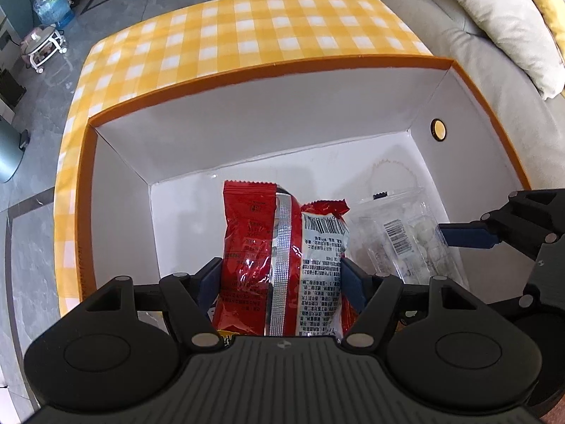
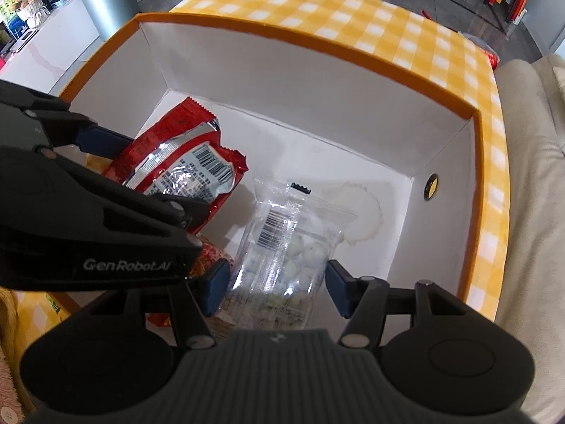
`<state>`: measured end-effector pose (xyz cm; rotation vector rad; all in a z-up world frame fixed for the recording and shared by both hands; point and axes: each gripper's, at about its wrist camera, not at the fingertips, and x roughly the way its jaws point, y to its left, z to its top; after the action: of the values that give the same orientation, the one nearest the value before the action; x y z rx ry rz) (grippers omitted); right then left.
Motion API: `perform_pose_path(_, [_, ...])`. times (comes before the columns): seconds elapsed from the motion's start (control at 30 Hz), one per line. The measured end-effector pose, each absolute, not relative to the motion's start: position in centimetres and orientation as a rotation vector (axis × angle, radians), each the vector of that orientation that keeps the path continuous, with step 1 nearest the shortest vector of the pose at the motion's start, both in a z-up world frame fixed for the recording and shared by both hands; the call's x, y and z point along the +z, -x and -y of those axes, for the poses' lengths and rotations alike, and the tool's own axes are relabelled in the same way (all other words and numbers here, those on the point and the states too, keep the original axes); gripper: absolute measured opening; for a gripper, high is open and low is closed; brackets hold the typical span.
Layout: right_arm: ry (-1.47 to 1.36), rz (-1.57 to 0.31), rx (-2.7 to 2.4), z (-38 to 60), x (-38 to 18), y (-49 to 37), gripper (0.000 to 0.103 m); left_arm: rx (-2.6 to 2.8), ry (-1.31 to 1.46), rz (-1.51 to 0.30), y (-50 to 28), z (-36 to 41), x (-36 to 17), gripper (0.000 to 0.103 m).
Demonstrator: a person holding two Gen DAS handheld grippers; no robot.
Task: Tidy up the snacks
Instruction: 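Open both tools to release the packets and withdraw from the box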
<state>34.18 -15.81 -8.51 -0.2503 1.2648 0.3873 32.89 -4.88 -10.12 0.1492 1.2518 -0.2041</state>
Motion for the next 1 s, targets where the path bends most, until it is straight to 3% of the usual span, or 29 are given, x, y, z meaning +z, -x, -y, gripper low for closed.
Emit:
perform_pose_path(0.33, [0.280, -1.250, 0.382, 15.6, -8.1, -34.3, 0.060, -0.193, -0.148, -1.246, -32.5, 4.6, -9.8, 0.084])
perform_pose_path(0.7, [0.316, -1.163, 0.349, 15.5, -5.0, -32.6, 0.075, -0.178, -0.203, -1.121, -30.1, 4.4, -5.8, 0.085])
perform_pose_path(1.0, [0.295, -1.054, 0.341, 15.5, -0.7, -29.2, 0.079, -0.165, -0.205, -0.989, -26.5, 4.1, -1.8, 0.086])
